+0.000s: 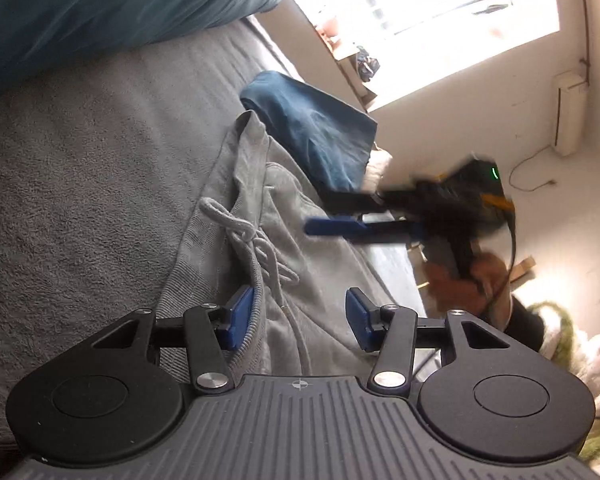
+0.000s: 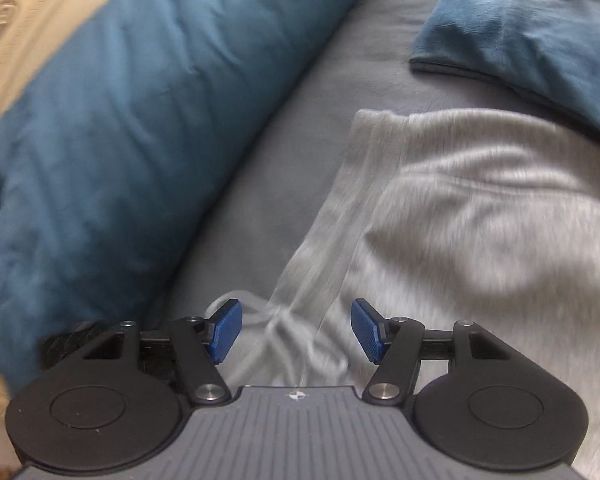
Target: Fold clothes
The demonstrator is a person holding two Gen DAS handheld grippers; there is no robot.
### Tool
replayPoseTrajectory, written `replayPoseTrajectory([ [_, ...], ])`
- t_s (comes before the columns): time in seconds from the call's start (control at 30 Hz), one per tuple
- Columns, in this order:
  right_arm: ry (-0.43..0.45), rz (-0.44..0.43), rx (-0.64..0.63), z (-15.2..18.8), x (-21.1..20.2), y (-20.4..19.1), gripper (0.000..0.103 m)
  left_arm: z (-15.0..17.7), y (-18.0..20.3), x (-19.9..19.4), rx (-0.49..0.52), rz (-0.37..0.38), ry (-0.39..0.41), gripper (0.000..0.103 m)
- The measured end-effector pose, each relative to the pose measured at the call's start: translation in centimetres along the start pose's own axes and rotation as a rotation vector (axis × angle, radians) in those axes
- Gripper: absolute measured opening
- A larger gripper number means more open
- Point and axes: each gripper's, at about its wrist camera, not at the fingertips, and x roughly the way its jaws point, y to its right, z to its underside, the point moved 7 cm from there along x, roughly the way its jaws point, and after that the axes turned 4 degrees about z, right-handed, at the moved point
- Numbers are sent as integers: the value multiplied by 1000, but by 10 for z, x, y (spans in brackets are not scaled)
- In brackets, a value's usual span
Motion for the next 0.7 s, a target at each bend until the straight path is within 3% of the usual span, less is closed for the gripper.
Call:
replayPoseTrajectory([
  [0.13, -55, 104, 2, -15, 27, -9, 63, 4, 0, 6, 53, -87, 4, 48],
  [0.23, -96, 193, -24, -20, 45, -15, 63, 6, 11, 8, 125, -115, 31, 40],
  [0.3, -118, 232, -37, -22, 52, -18, 64, 9, 19, 7, 181, -133, 48, 19],
  [0.43, -157, 291, -49, -23, 61, -18, 63, 17, 32, 9, 308, -198, 69, 7],
  [0.5, -166, 321, -64, -24, 62, -18, 51, 20, 38, 10, 374, -230, 71, 6],
  [0.53, -167, 333, -76, -24, 62, -18, 49, 22, 40, 11, 402, -243, 72, 5],
  [0.6, -160, 337, -107, -22, 60, -19, 29, 23, 42, 9, 434, -263, 81, 2],
  [0.7, -149, 335, -156, -20, 58, -20, 19, 24, 40, 3, 425, -273, 104, 1],
])
